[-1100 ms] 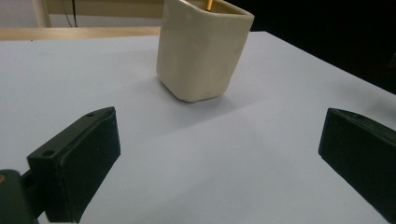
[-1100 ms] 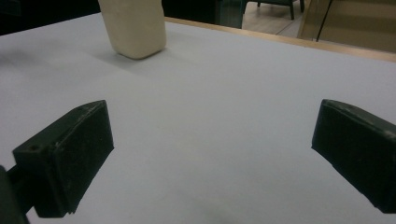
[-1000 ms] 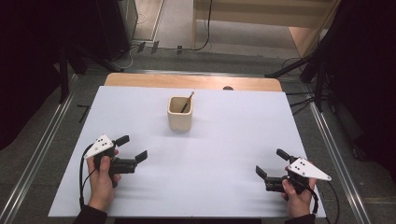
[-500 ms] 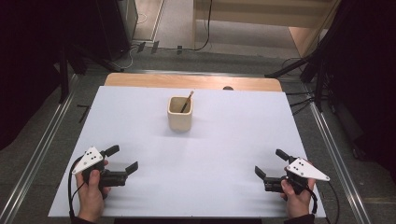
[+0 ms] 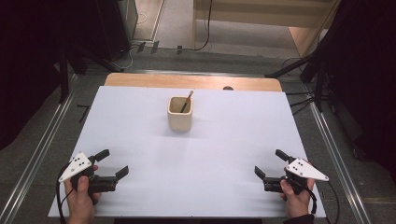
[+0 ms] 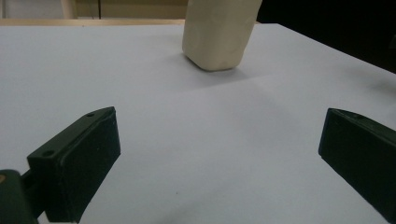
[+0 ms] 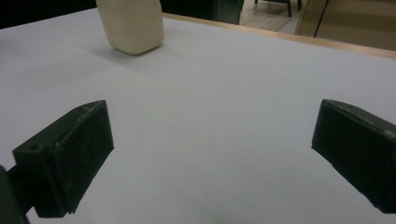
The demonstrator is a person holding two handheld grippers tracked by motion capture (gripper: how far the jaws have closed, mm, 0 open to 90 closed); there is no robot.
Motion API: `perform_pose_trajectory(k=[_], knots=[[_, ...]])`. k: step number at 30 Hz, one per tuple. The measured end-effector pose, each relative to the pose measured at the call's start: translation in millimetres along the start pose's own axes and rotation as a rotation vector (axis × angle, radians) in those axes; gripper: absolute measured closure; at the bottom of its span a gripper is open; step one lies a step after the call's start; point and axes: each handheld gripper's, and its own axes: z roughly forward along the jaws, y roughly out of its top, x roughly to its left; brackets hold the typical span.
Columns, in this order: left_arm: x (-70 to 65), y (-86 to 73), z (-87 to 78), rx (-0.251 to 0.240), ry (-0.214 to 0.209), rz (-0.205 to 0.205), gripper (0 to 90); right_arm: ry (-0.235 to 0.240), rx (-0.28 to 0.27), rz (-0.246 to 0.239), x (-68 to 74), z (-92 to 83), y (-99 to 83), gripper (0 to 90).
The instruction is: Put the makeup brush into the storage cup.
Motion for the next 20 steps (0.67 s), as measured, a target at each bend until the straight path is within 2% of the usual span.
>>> perform_pose_trajectory(k=[4,8,13,20], knots=[[4.6,-1.4,-6.8,-0.006,0.020,-0.011,0.0,-0.001,0.003,0.002,0.3,0.8,-0.5,0.0],[7.9,-1.6,-13.0,-0.031,0.016,-0.042,0.0,-0.005,0.005,0.001,-0.2,0.5,-1.4,0.0],[8.0,-2.6,-17.6,-0.019,0.033,-0.019,0.0,-0.010,0.003,0.006,-2.0,-0.3,-1.9,0.0],[9.1,-3.9,-16.1,-0.008,0.034,-0.014,0.0,-0.007,0.007,0.007,-0.8,0.3,-1.6,0.0]])
